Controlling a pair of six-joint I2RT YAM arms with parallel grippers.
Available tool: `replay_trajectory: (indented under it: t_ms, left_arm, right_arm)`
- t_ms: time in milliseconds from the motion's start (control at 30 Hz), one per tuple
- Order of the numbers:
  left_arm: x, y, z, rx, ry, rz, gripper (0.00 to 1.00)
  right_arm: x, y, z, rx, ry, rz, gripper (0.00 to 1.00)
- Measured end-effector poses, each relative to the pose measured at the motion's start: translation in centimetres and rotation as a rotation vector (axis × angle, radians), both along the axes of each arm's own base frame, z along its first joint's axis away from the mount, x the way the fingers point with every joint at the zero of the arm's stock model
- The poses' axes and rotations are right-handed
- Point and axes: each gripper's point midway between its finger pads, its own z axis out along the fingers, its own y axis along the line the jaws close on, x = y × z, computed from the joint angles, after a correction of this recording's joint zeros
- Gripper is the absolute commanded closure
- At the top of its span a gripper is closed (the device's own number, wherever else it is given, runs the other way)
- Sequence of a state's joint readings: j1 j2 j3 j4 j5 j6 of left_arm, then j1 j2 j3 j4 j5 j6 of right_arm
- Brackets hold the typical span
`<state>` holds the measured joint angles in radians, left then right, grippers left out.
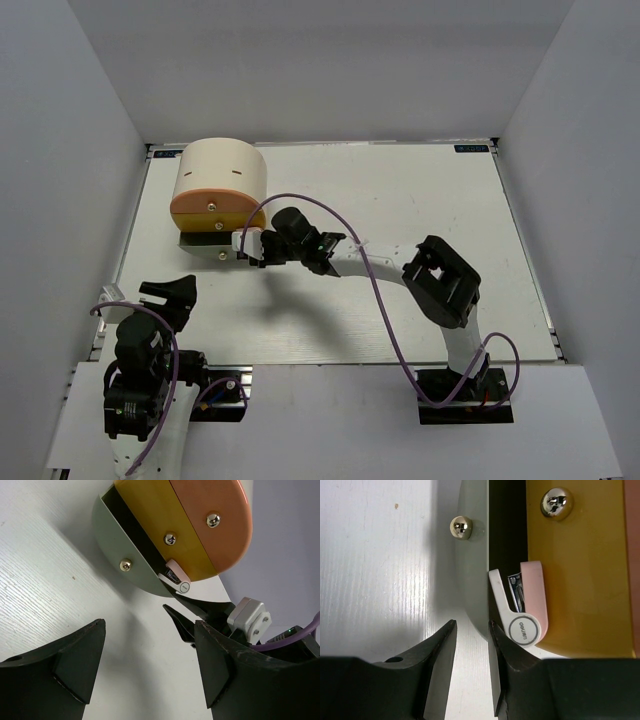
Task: Sort the stationery into containers
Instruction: Place the stationery into the container
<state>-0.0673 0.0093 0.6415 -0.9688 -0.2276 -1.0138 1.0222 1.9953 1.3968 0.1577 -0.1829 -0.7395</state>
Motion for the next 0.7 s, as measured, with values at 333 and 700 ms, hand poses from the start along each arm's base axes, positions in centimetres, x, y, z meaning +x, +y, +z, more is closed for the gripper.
replay_trajectory:
  t_ms: [333,700]
  left_arm:
    - [-0.03,0.00,-0.07,-0.001,0.003,0.000,0.19]
    - [-0.03,0.02,-0.07,-0.007,0.003,0.004,0.19]
  right_arm:
    - [0.12,-0.02,0.86,0.016,-0.011,-0.003,0.62]
    - [0.35,-0.05,0.40,0.007,-0.013,-0.014,0.61]
